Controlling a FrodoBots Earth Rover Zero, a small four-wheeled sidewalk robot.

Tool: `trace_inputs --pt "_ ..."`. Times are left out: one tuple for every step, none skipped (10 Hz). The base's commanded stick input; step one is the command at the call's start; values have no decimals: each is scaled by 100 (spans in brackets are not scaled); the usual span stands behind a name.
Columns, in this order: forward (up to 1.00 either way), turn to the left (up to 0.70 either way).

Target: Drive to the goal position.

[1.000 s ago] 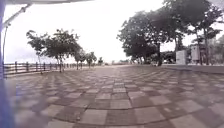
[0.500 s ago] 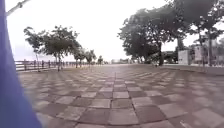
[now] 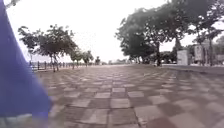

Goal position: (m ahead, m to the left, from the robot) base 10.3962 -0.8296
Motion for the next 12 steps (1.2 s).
trace_inputs --pt "70 -7" --pt "70 0" --pt "70 0" --pt "70 0" --pt "70 0" --pt "70 0" --pt "70 0" --pt "70 0" --pt "70 0" --pt "70 0" --pt "70 0" --pt "70 0"
